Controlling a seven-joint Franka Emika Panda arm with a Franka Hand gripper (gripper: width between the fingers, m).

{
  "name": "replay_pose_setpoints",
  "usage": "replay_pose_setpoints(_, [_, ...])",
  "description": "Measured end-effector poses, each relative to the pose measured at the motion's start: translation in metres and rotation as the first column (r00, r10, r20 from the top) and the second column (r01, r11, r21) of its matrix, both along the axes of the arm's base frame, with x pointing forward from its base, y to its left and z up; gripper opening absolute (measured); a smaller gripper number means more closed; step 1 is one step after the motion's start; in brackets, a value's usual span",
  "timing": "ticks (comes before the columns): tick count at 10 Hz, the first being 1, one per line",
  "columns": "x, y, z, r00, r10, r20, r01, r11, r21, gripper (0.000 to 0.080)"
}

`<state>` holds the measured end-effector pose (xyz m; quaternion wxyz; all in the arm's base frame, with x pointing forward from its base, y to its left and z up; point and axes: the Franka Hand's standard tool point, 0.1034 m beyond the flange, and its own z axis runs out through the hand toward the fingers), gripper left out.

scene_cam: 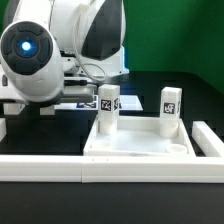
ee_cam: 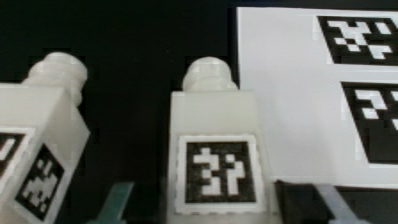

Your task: Assemble square table

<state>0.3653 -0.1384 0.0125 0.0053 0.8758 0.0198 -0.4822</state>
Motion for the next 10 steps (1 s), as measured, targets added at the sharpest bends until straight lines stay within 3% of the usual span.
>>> replay_pose_setpoints(6, [0.0, 0.001, 0.0, 1.0, 0.003, 0.0, -0.003, 1.0, 0.001, 0.0289])
replay_pose_setpoints(7, [0.002, 0.001, 0.007, 1.0, 0.006, -0.017, -0.005, 1.0, 0.01, 0.029])
replay_pose_setpoints(10, [0.037, -0.003, 0.076, 1.0, -0.005, -0.024, 0.006, 1.0, 0.029, 0.029])
